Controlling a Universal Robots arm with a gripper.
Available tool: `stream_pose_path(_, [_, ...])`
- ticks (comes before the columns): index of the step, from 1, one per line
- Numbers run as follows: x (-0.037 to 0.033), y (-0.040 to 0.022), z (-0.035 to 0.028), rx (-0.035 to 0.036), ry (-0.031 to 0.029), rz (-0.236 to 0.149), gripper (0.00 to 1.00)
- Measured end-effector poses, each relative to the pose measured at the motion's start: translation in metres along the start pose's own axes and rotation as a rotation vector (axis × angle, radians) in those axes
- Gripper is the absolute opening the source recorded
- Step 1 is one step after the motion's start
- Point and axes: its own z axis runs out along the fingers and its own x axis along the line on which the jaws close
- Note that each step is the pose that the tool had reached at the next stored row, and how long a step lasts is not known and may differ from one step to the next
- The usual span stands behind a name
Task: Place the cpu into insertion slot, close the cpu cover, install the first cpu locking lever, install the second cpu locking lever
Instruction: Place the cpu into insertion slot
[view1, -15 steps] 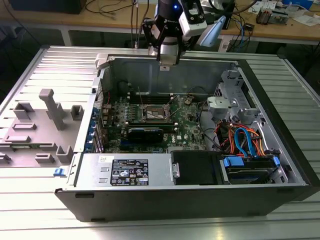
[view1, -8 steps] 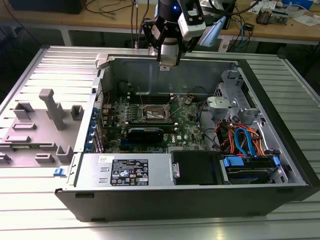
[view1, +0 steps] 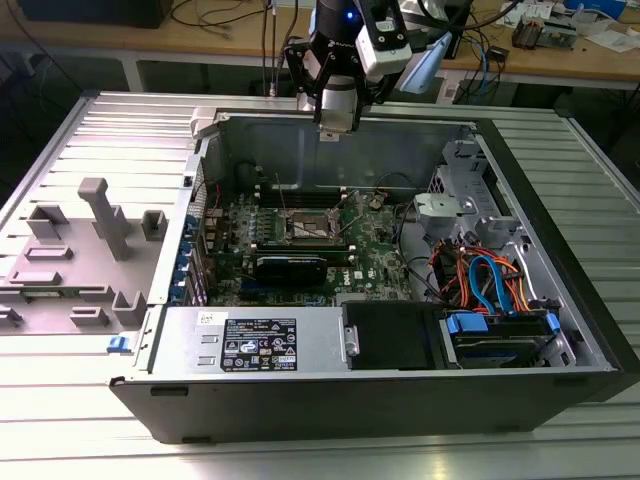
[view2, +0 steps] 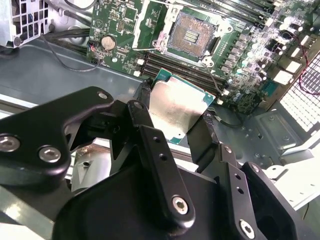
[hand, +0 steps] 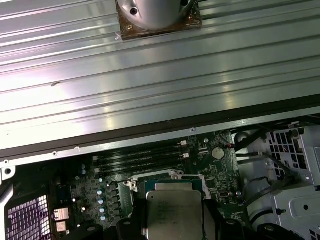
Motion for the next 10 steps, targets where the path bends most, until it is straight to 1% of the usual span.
stream_pose_path(2, [0.0, 0.0, 0.0, -0.0001, -0.0002, 0.002, 0.54])
stream_pose_path(7, [0.0, -0.0001, 0.0004, -0.0003, -0.0037, 0.042, 0.54])
stream_pose_path(10, [0.0, -0.0005, 0.0008, -0.001, -0.005, 0.054, 0.54])
